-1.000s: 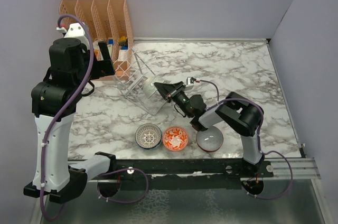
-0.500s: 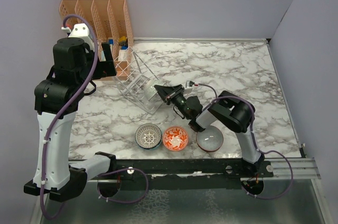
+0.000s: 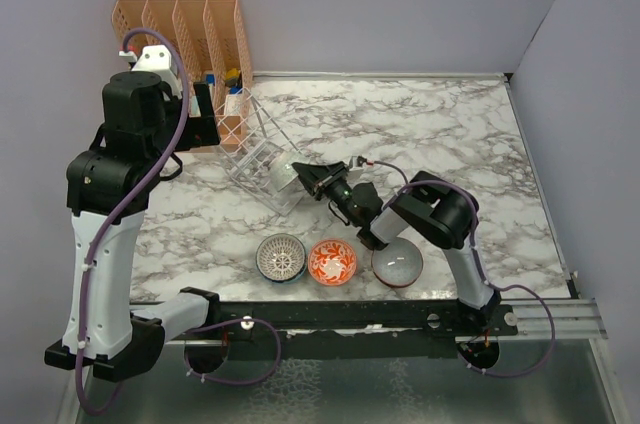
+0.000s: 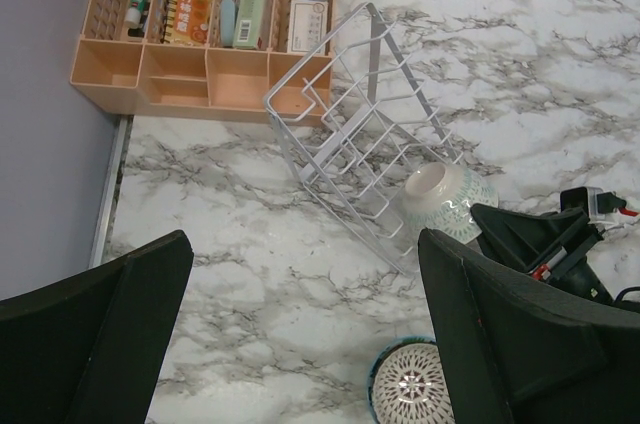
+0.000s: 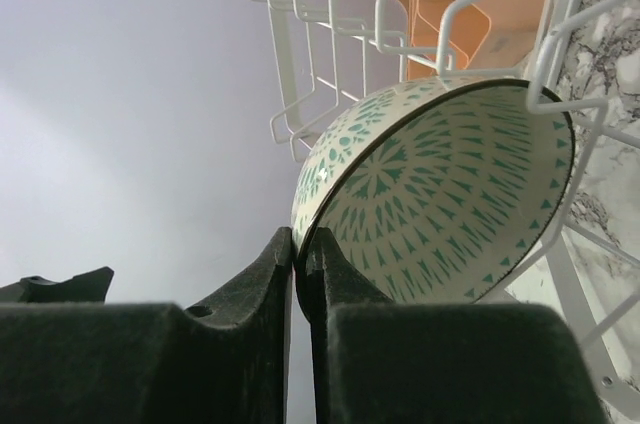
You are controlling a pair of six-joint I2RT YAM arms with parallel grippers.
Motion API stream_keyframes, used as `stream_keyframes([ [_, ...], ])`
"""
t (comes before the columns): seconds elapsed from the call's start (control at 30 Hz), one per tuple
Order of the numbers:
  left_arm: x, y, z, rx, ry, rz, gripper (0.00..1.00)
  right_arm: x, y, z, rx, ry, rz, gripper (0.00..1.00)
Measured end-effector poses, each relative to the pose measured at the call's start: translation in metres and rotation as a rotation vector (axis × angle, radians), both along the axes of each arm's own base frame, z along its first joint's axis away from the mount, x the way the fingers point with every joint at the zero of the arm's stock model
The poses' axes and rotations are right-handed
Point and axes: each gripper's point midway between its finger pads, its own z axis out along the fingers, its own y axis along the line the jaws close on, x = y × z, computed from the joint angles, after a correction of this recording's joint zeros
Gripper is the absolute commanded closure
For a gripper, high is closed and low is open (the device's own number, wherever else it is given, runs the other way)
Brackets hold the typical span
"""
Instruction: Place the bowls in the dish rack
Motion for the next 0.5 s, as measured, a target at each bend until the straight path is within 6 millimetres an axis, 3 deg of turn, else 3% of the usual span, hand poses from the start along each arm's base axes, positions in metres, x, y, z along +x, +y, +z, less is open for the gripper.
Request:
stream_keyframes([
  [0.13,0.0,0.0,-0.003,0.003,0.009,0.001,0.01,-0.003,0.001,-0.01,0.002,0.03,0.032,0.81],
  [0.23,0.0,0.0,-0.006,0.004,0.015,0.0,0.01,-0.005,0.002,-0.018,-0.01,0.041,0.051,0.67],
  [0.5,-0.001,0.0,-0.005,0.003,0.012,0.001,0.01,-0.018,-0.001,-0.036,-0.063,0.057,0.091,0.51],
])
